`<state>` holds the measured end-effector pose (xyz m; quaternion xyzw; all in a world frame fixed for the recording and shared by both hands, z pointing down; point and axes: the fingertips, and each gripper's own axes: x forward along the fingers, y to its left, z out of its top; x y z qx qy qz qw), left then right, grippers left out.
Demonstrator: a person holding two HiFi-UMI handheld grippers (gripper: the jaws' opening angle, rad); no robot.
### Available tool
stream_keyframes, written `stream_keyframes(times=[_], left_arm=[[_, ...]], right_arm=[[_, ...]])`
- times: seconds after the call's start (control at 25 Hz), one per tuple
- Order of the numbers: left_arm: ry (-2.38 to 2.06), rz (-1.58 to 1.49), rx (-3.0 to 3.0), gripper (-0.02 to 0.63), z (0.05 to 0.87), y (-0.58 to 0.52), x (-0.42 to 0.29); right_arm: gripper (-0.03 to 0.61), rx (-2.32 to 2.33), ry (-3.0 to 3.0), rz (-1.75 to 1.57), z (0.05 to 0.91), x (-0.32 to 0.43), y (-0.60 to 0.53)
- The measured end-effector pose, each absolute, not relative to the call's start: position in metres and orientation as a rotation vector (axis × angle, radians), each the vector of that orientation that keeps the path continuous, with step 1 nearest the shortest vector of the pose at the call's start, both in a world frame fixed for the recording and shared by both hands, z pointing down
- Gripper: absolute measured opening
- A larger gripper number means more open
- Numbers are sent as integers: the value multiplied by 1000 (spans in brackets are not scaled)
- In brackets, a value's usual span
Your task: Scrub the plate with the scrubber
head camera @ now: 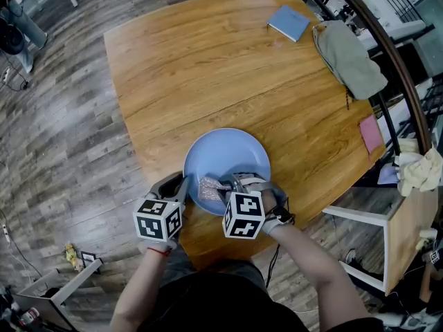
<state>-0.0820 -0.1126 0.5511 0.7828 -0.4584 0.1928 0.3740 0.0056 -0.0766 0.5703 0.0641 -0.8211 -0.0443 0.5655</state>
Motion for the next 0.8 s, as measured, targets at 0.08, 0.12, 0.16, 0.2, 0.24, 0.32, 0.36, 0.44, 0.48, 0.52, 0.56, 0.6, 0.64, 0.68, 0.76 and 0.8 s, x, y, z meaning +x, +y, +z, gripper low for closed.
stream_keyframes(times=[0.08,0.12,0.16,0.2,0.24,0.32,0.36,0.44,0.48,0.52,0.56,0.6,0.64,0.68,0.76,0.8], left_arm=[[-1170,493,2006,49,551,-112,-82],[-1168,494,2007,50,551,-112,-82],[-1166,494,2008,50,551,-111,-82],[-1164,495,2009,49,551,-111,-81],[-1163,496,2010,50,551,-111,-81],[-1160,497,2010,49,551,-112,-81],[-1160,497,2010,49,551,-113,-80],[-1159,499,2011,51,551,-114,-80],[-1158,500,2012,51,551,-114,-79],[-1158,501,2013,49,550,-114,-79],[-1157,502,2015,51,550,-113,-79],[-1156,503,2015,51,550,-113,-79],[-1154,503,2016,51,550,-113,-79],[-1153,504,2016,51,550,-112,-80],[-1152,502,2018,51,550,-113,-81],[-1153,501,2019,51,550,-113,-81]], right_arm=[[77,158,-1935,-98,570,0,-81],[77,161,-1934,-100,570,-2,-83],[77,164,-1934,-101,570,-4,-85],[77,167,-1934,-101,570,-6,-87],[77,171,-1935,-98,571,-8,-89],[77,178,-1939,-93,571,-12,-96],[78,181,-1942,-95,571,-14,-101],[78,193,-1945,-107,571,-18,-111],[78,203,-1946,-114,571,-19,-117],[78,215,-1945,-122,570,-20,-123],[78,227,-1944,-129,570,-21,-129],[78,239,-1943,-132,570,-22,-135],[78,250,-1942,-133,569,-22,-140],[78,260,-1940,-132,569,-22,-146],[78,282,-1936,-130,570,-21,-156],[78,295,-1934,-128,570,-19,-160]])
